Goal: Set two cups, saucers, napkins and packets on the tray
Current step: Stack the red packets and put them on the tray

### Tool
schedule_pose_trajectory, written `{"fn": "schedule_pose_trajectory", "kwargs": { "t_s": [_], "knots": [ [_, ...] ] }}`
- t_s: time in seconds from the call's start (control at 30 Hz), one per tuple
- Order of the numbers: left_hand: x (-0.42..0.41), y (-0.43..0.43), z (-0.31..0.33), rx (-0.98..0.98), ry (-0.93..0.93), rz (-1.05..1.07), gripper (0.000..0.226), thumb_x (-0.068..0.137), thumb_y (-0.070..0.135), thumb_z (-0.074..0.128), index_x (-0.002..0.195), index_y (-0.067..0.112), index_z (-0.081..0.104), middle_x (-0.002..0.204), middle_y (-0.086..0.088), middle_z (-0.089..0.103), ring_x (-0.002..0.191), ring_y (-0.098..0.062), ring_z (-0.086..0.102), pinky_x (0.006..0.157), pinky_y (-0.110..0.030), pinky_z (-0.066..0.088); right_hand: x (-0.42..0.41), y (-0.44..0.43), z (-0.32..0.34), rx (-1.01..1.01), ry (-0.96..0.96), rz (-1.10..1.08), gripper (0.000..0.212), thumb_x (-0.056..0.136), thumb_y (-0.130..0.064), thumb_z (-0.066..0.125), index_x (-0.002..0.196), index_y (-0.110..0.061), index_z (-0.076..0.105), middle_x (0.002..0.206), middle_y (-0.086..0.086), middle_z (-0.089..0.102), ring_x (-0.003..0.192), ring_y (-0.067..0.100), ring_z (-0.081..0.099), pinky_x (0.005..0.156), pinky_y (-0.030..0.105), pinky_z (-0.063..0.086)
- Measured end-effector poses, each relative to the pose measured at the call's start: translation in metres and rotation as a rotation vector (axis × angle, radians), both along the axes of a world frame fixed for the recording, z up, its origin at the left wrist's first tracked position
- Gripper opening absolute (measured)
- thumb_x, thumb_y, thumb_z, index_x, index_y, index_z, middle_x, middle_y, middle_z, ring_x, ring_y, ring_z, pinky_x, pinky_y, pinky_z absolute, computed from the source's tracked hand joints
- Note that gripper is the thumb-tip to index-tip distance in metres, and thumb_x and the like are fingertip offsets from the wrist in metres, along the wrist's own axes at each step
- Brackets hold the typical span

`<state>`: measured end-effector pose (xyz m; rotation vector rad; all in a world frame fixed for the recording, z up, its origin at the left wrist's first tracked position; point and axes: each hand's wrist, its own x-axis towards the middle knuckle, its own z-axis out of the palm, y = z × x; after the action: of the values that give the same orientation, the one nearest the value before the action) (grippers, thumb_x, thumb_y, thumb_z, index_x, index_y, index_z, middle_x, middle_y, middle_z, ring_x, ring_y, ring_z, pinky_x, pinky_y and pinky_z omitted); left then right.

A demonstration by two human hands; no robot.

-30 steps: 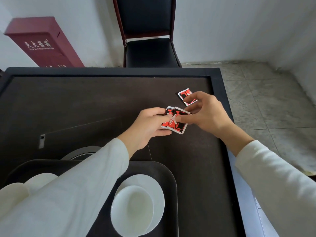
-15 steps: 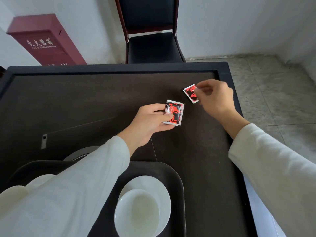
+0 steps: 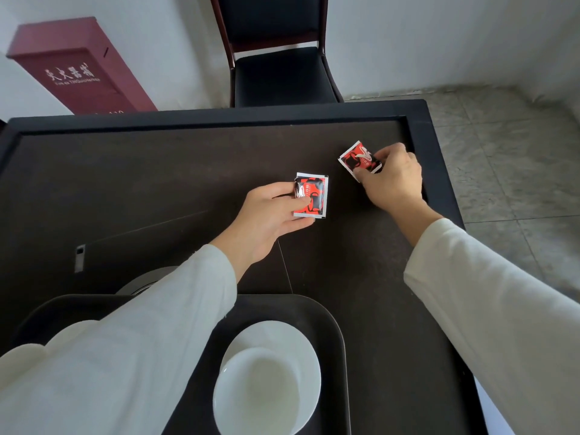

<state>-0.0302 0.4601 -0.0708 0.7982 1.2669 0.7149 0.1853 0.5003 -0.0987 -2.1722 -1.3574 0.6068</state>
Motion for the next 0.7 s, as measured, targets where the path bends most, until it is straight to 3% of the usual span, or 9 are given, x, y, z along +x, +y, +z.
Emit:
{"fn": "schedule_pose_trajectory", "kwargs": {
  "t_s": [0.1,0.2,0.33,0.5,0.7],
  "knots": [
    [-0.003,-0.001,0.002,-0.013,0.006,0.035,0.021,0.092,0.004,0.07,0.099,0.024,0.069,0.109,-0.008,0.074,0.093,-0.018,0.077,0.072,-0.031,0.063,-0.001,-0.007,0.007,0.119,0.213,-0.021,0.03,0.093,-0.027,0.071,0.12,-0.02,0.061,0.11,-0.003,0.065,0.095,0.015,0.064,0.072,0.023,0.051],
    [-0.006,-0.002,0.004,-0.017,0.013,0.07,0.02,0.093,0.005,0.07,0.108,0.018,0.067,0.11,-0.008,0.073,0.092,-0.017,0.077,0.068,-0.029,0.062,-0.003,-0.018,0.02,0.242,0.458,0.057,0.02,0.095,-0.02,0.069,0.115,-0.019,0.066,0.102,0.001,0.07,0.091,0.017,0.072,0.069,0.028,0.059],
    [-0.008,-0.006,0.009,-0.017,-0.016,0.057,0.02,0.096,0.006,0.066,0.116,0.009,0.069,0.111,-0.012,0.076,0.095,-0.023,0.077,0.073,-0.031,0.063,-0.004,-0.034,0.04,0.24,0.653,0.308,0.029,0.089,-0.021,0.078,0.116,-0.017,0.069,0.093,0.001,0.076,0.088,0.015,0.075,0.061,0.028,0.057],
    [-0.01,-0.021,0.019,0.001,-0.061,0.001,0.028,0.1,0.016,0.063,0.126,0.008,0.067,0.115,-0.012,0.075,0.102,-0.025,0.075,0.086,-0.038,0.062,-0.018,-0.052,0.054,0.125,0.524,0.459,0.034,0.078,-0.025,0.089,0.102,-0.017,0.067,0.087,-0.001,0.079,0.076,0.013,0.076,0.062,0.026,0.061],
    [-0.013,-0.039,0.031,0.027,-0.103,-0.045,0.029,0.097,0.02,0.066,0.125,0.013,0.069,0.118,-0.01,0.075,0.104,-0.025,0.075,0.084,-0.037,0.062,-0.037,-0.075,0.065,0.283,0.244,0.487,0.024,0.078,-0.035,0.087,0.087,-0.021,0.07,0.082,-0.009,0.074,0.073,0.007,0.072,0.069,0.026,0.061]
  ]
}}
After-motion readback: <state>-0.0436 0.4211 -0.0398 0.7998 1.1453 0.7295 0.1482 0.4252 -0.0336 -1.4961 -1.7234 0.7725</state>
